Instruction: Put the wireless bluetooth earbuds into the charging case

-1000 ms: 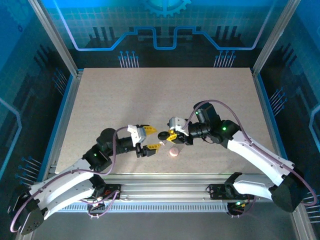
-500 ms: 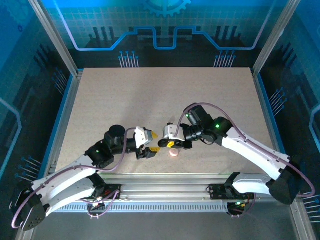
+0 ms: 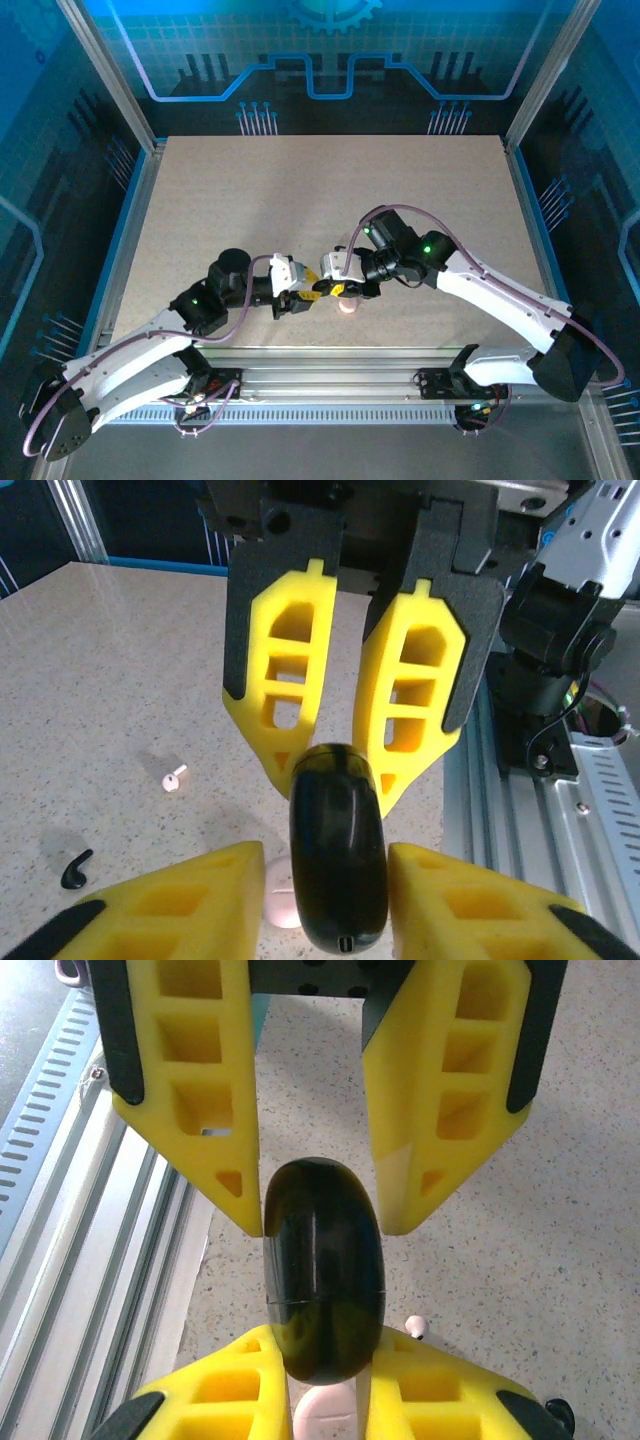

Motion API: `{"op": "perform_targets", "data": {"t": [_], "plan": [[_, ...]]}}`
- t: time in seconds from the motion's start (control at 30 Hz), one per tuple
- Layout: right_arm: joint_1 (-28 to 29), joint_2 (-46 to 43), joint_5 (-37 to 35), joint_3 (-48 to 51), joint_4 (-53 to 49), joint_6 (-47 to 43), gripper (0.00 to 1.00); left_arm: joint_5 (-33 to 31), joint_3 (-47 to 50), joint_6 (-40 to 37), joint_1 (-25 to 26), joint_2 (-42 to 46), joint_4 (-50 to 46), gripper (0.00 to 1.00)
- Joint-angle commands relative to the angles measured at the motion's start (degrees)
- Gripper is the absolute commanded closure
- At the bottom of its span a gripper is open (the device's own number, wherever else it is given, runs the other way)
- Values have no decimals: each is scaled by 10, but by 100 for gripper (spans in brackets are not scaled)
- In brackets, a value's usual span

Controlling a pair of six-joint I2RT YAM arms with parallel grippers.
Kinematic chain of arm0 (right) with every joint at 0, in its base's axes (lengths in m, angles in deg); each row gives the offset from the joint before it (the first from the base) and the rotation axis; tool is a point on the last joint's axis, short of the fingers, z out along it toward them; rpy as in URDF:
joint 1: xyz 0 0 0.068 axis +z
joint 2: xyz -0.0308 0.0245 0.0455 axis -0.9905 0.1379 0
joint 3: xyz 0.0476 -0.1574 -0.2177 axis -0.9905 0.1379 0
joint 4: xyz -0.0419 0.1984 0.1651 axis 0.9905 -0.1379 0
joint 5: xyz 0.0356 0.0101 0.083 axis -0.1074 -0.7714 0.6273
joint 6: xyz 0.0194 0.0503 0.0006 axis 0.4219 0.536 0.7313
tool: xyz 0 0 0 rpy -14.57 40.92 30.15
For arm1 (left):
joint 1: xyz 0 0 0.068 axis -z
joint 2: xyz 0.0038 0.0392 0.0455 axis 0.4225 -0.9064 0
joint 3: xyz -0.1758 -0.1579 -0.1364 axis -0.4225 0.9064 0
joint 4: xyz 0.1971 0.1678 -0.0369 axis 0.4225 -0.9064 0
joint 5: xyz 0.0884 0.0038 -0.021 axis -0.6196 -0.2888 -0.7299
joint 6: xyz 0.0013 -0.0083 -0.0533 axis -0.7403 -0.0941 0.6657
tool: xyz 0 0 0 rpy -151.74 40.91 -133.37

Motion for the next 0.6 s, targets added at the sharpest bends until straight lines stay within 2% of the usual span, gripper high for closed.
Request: {"op": "perform_targets", "data": {"t": [0.0,0.1,0.13,0.23,0.3,0.47,0.57], "plan": [[8,5,13,-13,3,-7,82,29,-22,-2,4,-1,2,68],[3,-4,19,2,29,0,81,33,-18,4,5,0,10,72],[-2,-13,27,12,44,7,77,35,-16,6,4,0,15,73],[-29,-44,69,48,97,37,59,37,-7,15,5,4,33,75],[-50,-69,110,78,141,62,53,40,1,26,5,7,55,77],[-96,-119,203,156,259,140,52,52,22,61,4,8,137,83],[-103,-129,237,175,299,169,52,51,32,81,4,7,179,83]]}}
